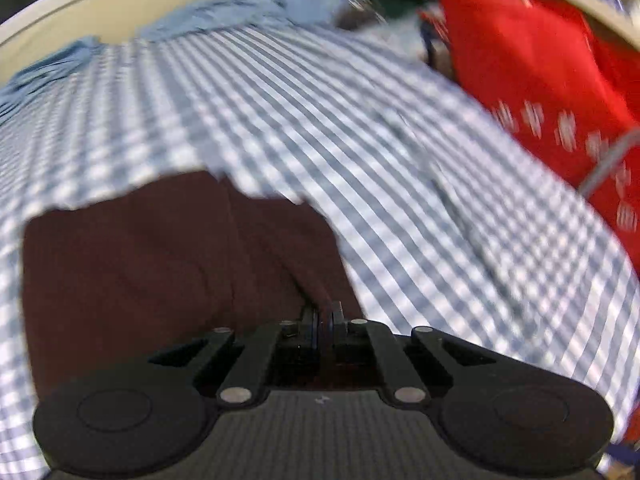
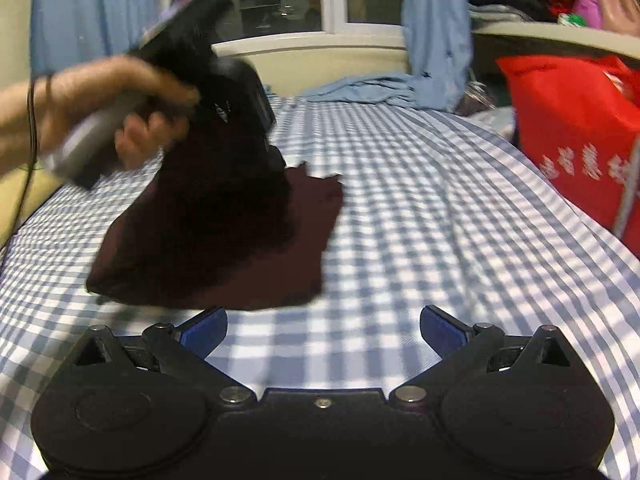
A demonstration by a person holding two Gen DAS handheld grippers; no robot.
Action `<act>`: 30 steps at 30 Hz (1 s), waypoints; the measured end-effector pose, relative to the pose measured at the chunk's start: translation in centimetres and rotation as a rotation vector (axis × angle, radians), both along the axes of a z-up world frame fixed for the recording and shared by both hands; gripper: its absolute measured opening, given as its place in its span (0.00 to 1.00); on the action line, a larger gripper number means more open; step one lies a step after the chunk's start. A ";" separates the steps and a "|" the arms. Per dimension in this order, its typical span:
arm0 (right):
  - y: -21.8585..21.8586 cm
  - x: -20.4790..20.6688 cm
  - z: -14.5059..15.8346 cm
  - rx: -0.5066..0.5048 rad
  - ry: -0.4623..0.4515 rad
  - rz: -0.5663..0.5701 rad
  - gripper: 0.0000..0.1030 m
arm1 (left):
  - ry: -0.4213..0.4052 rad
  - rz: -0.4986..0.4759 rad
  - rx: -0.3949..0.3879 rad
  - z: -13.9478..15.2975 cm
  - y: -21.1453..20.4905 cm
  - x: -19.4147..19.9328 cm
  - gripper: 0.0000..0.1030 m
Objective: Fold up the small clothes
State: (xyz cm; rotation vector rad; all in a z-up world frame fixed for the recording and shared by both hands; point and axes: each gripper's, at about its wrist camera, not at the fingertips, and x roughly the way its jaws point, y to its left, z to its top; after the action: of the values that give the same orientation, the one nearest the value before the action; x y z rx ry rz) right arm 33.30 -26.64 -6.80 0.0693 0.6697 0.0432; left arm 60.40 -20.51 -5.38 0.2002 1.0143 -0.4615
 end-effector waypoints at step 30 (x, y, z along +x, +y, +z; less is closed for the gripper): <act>7.1 16.6 4.5 -0.184 0.085 0.770 0.78 | -0.208 0.274 -0.070 -0.4 27.4 -15.7 0.97</act>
State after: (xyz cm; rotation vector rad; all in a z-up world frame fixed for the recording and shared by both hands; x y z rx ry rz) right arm 49.87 -19.57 -2.27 -0.3698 0.7509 0.7211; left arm 44.75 6.87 -5.80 0.0436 0.8053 -0.2201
